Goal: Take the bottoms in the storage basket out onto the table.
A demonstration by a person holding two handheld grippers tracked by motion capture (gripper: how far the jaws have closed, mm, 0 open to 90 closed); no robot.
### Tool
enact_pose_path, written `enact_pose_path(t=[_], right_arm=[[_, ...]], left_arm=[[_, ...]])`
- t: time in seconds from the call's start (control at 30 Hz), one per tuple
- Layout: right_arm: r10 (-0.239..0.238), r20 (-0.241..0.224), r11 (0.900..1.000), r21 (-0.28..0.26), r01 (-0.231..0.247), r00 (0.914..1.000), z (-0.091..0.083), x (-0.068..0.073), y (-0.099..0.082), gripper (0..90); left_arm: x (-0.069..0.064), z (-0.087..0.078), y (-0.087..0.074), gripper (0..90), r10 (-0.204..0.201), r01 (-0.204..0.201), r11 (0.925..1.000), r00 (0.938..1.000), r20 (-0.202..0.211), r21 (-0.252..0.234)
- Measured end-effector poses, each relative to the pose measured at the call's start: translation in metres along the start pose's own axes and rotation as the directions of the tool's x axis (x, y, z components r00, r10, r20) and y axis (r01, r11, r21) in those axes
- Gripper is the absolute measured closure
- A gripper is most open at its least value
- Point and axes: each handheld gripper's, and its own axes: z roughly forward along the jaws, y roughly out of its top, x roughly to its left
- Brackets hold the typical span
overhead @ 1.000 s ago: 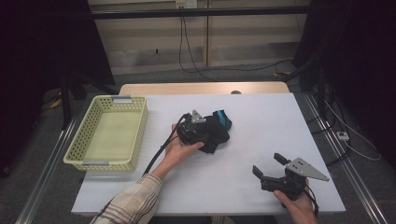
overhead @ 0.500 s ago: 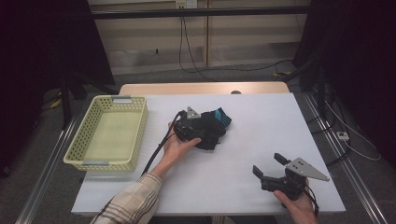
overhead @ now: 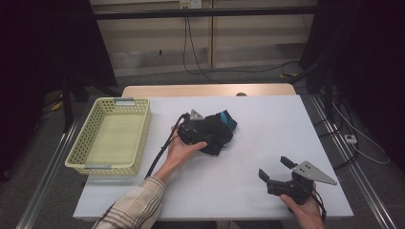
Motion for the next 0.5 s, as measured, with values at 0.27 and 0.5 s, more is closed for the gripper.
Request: enact_pose_path(t=[0.27, 0.5], right_arm=[[-0.003, -0.002, 1.0000, 0.002, 0.003, 1.0000, 0.0003, -0.0001, 0.0000, 4.5], [-0.002, -0.003, 1.0000, 0.000, 0.002, 1.0000, 0.0003, -0.0004, 0.0000, 4.5]], left_arm=[[-0.0015, -0.0014, 0.0011, 13.9, 0.020, -0.020, 0.9998, 0.9998, 0.006, -0.009], [-0.0017, -0.0019, 0.0015, 6.2, 0.007, -0.007, 0.9997, 0.9998, 0.017, -0.022]])
